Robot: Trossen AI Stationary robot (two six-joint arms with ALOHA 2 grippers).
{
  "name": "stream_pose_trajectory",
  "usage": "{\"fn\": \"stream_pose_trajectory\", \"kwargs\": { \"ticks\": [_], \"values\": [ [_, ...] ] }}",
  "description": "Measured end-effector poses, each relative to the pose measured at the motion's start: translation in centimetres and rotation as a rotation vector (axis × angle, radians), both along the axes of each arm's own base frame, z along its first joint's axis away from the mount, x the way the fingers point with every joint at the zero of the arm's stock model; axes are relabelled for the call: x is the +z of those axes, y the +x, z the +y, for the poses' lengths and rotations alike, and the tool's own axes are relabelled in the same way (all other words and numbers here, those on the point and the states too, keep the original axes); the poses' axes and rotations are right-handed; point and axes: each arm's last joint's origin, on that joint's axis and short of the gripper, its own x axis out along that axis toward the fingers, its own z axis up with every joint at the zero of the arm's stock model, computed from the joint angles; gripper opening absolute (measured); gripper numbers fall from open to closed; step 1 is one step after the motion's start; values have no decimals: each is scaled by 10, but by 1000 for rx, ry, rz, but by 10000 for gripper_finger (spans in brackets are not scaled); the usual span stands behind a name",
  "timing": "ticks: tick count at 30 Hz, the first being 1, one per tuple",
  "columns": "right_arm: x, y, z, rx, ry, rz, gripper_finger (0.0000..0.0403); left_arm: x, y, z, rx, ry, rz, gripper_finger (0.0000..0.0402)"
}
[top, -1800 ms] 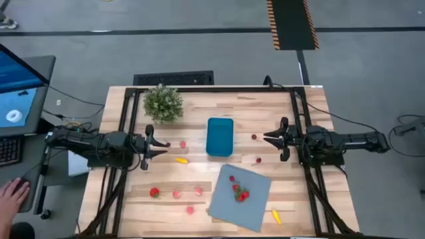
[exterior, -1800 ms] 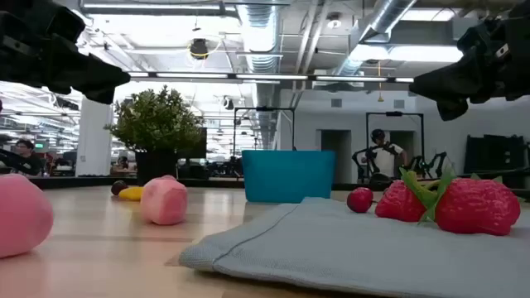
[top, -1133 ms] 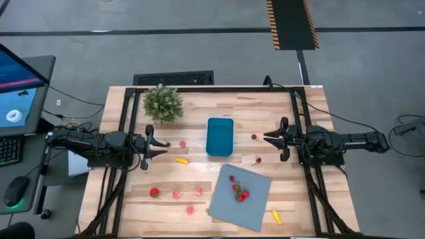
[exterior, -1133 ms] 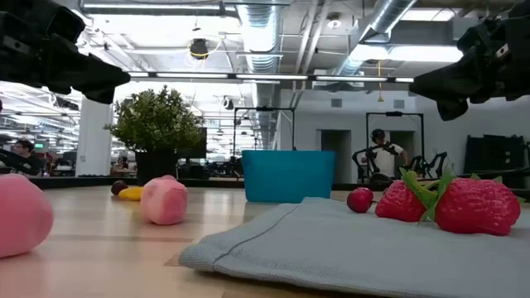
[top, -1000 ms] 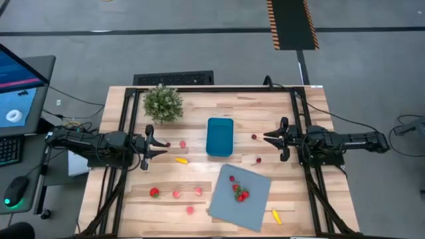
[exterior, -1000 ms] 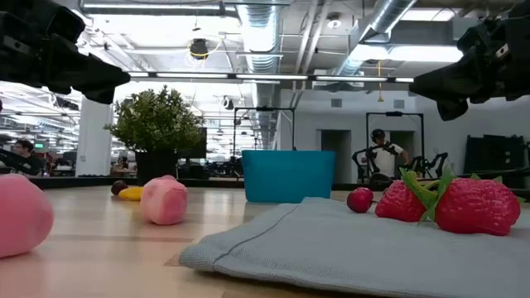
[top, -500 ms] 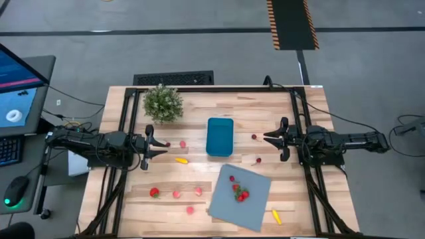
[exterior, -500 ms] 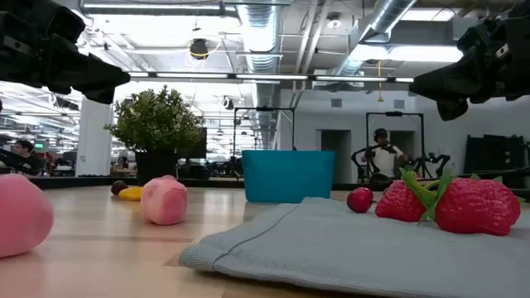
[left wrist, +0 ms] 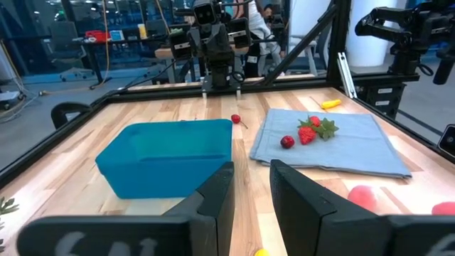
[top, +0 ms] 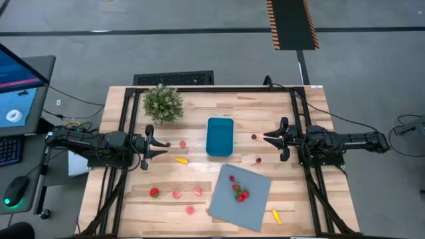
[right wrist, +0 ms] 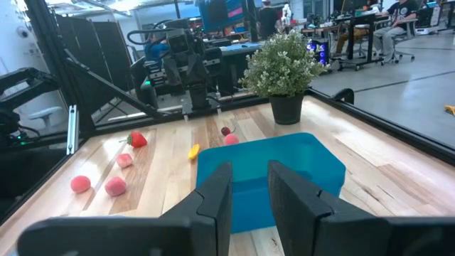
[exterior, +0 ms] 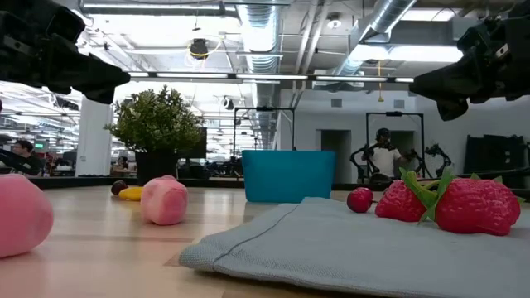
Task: Pick and placing Produce into tupperware
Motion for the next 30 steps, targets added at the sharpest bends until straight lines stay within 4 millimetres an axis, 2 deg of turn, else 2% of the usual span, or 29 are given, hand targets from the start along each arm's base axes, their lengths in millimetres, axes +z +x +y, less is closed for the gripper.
{"fn": "stream_pose_trajectory", "kwargs": {
  "ticks": [21, 24, 26, 30],
  "values": [
    [0, 0, 0, 0, 0, 0, 111, 0, 0, 0, -1, 9, -1, 83],
    [1, 0, 0, 0, -41, -6, 111, 2, 0, 0, 7, 86, -24, 83],
    [3, 0, 0, -1, -46, -29, 111, 5, 0, 0, -11, 23, -53, 83],
    [13, 0, 0, -9, 93, -149, 111, 7, 0, -2, -56, -198, -60, 83]
  ]
}}
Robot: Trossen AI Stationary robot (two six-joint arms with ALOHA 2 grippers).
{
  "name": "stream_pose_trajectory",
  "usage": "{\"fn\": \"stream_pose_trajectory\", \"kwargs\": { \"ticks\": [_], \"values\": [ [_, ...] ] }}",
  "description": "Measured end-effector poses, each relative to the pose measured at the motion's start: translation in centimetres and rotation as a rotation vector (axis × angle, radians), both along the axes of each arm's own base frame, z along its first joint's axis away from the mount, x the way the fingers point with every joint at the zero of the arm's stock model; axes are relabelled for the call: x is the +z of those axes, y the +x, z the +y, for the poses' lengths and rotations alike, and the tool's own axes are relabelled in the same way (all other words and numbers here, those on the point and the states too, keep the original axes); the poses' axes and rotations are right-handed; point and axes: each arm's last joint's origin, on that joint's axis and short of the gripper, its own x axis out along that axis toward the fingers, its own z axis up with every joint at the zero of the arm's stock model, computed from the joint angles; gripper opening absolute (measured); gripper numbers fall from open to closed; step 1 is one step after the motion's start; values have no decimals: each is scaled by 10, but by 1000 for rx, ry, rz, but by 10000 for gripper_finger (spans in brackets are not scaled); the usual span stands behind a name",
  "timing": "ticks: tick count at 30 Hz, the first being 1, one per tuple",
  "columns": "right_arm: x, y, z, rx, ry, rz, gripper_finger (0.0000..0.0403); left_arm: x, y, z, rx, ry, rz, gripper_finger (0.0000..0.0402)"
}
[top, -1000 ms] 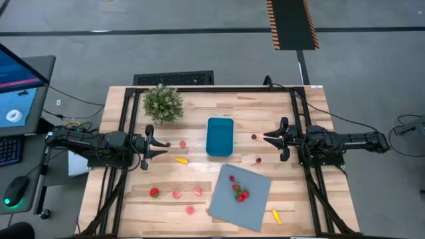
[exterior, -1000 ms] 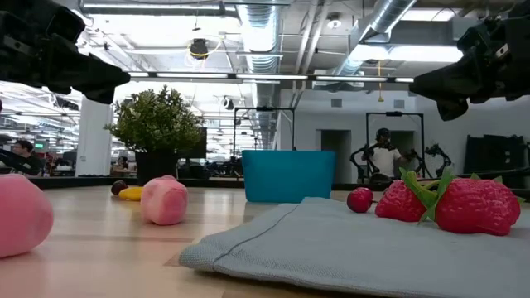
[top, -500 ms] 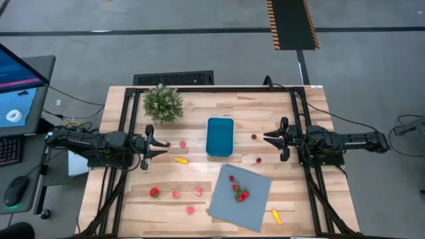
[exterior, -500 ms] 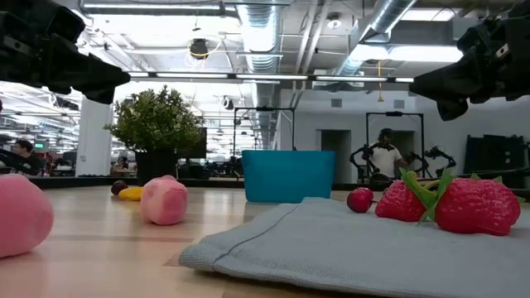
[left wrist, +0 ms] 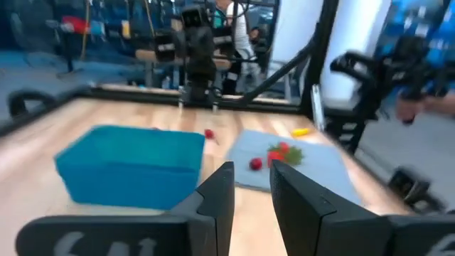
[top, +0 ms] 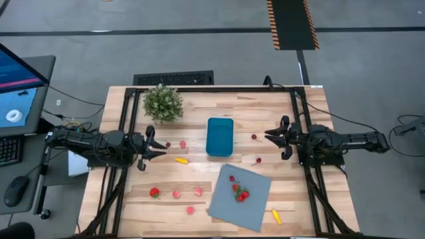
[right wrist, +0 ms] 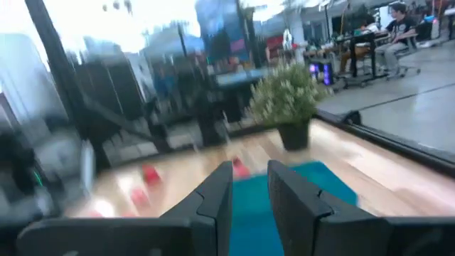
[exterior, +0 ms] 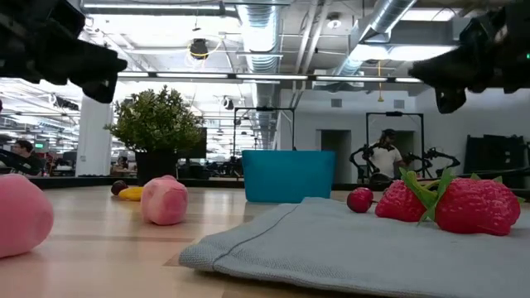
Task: Pick and placing Produce into tupperware
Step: Put the strawberry into the blue bin
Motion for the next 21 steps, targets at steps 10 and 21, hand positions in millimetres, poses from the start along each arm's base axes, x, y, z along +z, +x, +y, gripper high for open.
{"fn": "stream_pose_trajectory", "kwargs": {
  "ticks": [10, 21],
  "values": [
    [9, -2, -6, -111, 92, -108, 111, 11, 0, 3, 85, -223, -94, 83],
    [10, -2, -5, -33, 188, 18, 111, 14, -1, 8, 236, -321, -141, 83]
  ]
}}
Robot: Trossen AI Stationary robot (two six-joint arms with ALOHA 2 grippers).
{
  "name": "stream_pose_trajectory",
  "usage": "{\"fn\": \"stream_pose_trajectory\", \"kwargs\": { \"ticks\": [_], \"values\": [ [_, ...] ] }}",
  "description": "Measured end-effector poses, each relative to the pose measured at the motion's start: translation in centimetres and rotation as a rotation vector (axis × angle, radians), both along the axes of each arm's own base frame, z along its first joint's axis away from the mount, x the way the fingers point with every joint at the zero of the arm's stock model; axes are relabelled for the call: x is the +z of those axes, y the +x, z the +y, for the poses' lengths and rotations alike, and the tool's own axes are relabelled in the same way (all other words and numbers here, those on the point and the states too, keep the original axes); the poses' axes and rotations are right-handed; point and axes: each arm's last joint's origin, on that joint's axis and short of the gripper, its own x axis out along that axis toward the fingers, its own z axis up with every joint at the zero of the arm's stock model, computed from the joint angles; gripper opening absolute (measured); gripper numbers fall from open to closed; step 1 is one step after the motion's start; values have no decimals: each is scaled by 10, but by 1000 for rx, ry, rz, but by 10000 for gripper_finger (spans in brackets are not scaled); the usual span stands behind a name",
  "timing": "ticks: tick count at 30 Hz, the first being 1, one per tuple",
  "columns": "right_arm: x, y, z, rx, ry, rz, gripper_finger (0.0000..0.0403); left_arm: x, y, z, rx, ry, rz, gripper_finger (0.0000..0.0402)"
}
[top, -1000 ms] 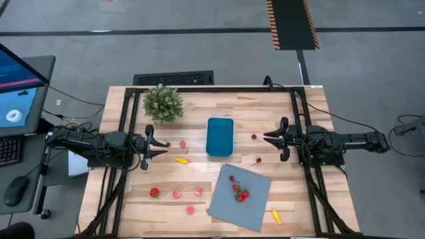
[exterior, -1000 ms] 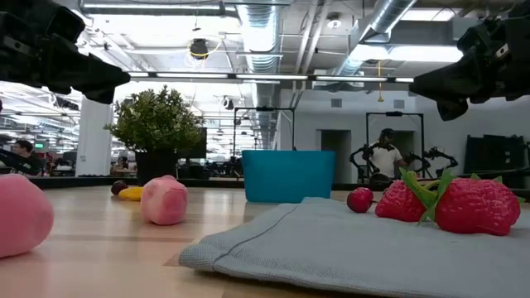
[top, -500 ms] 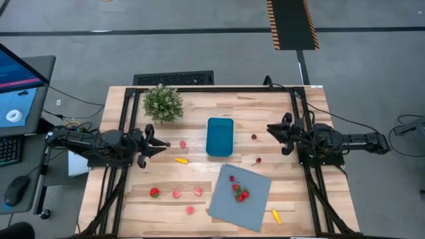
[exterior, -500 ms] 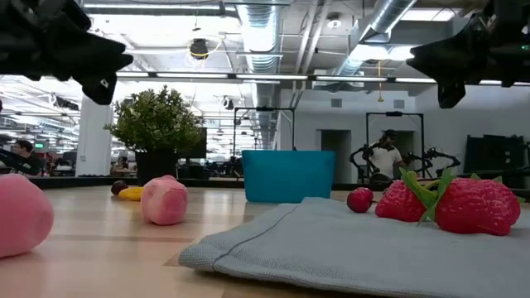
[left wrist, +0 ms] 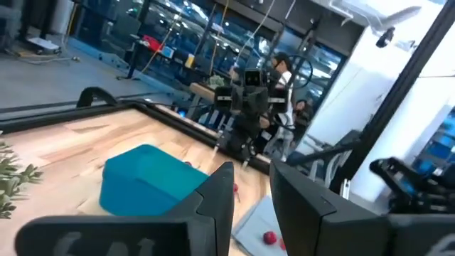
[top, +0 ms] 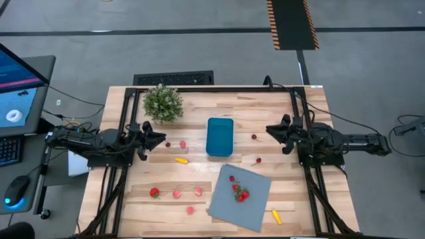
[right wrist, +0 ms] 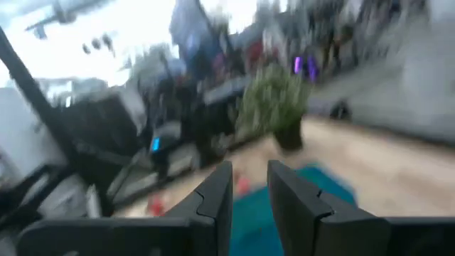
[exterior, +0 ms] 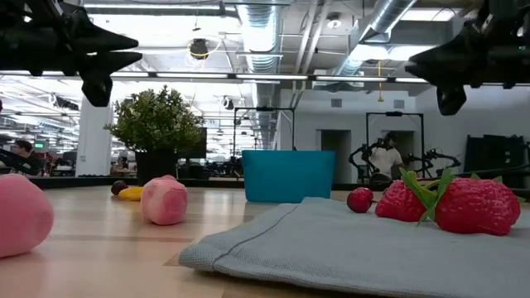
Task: Pick and placing Produce into tupperware
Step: Put the strawberry into the blue bin
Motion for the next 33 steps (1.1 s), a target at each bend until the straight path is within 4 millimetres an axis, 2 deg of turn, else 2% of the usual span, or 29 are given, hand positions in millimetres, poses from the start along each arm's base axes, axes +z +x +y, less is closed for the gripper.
{"fn": "stream_pose_trajectory", "kwargs": {
  "ticks": [4, 7, 10, 15, 18, 22, 27, 33],
  "values": [
    [5, 9, 5, 98, 60, 160, 111, -4, 1, 0, -9, 33, 41, 83],
    [25, 22, 10, 137, 53, 221, 111, -7, 1, 0, -1, 41, 77, 83],
    [39, 42, 16, 182, 10, 416, 111, -7, 2, 0, -1, 40, 83, 83],
    [56, 91, 33, 293, -33, 684, 111, -8, 2, 0, 2, 38, 91, 83],
    [56, 122, 49, 387, -28, 809, 111, -8, 2, 0, 23, 36, 93, 83],
    [45, 151, 69, 466, -17, 1005, 111, -9, 2, 0, 24, 38, 107, 83],
    [35, 174, 96, 528, -1, 1109, 111, -15, 2, 0, 17, 31, 160, 83],
    [28, 186, 126, 570, 45, 1172, 111, -18, 2, -1, -33, -7, 182, 83]
  ]
}}
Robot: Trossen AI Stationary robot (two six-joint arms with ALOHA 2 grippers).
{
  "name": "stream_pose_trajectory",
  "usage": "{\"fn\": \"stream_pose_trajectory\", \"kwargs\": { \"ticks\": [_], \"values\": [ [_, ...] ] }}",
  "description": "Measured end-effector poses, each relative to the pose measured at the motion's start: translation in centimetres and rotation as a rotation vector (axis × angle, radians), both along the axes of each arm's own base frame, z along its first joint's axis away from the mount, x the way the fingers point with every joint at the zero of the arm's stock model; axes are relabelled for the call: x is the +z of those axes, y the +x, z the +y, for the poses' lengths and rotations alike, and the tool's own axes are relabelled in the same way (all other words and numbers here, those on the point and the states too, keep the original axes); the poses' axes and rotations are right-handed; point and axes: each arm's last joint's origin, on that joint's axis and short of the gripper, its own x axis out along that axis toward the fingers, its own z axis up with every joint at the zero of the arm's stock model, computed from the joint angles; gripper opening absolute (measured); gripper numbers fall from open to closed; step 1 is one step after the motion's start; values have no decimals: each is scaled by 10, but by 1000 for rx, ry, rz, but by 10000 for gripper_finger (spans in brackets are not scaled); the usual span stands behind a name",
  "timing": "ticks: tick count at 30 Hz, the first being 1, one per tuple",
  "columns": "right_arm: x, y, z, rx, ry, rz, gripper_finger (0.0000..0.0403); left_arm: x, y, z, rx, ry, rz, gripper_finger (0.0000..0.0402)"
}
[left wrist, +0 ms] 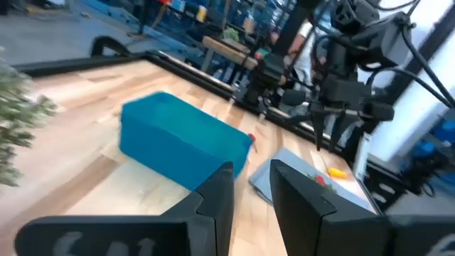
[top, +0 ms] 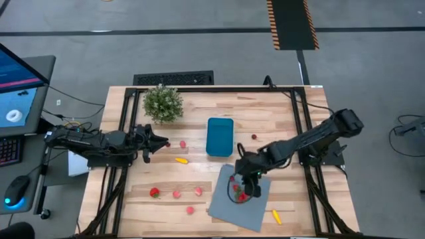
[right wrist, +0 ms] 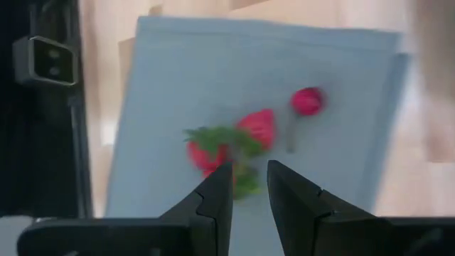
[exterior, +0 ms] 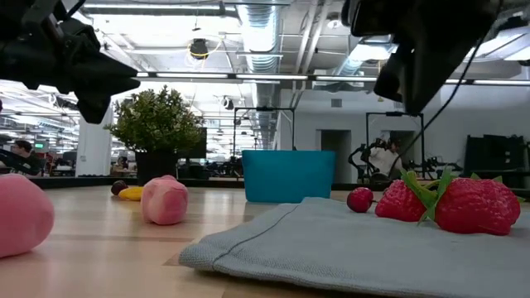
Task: Pick and placing Produce into tupperware
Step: Put the strawberry into the blue bin
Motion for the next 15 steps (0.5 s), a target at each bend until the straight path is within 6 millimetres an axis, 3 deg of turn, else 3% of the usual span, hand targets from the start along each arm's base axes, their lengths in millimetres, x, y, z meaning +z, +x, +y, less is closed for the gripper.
{"fn": "stream_pose_trajectory", "kwargs": {
  "ticks": [8, 15],
  "values": [
    [-17, 4, 32, -19, 18, 74, 111, -1, 0, -1, -15, -42, 8, 83],
    [-38, 10, 40, -19, 2, 123, 111, -2, 0, -1, -23, -45, 13, 83]
  ]
}}
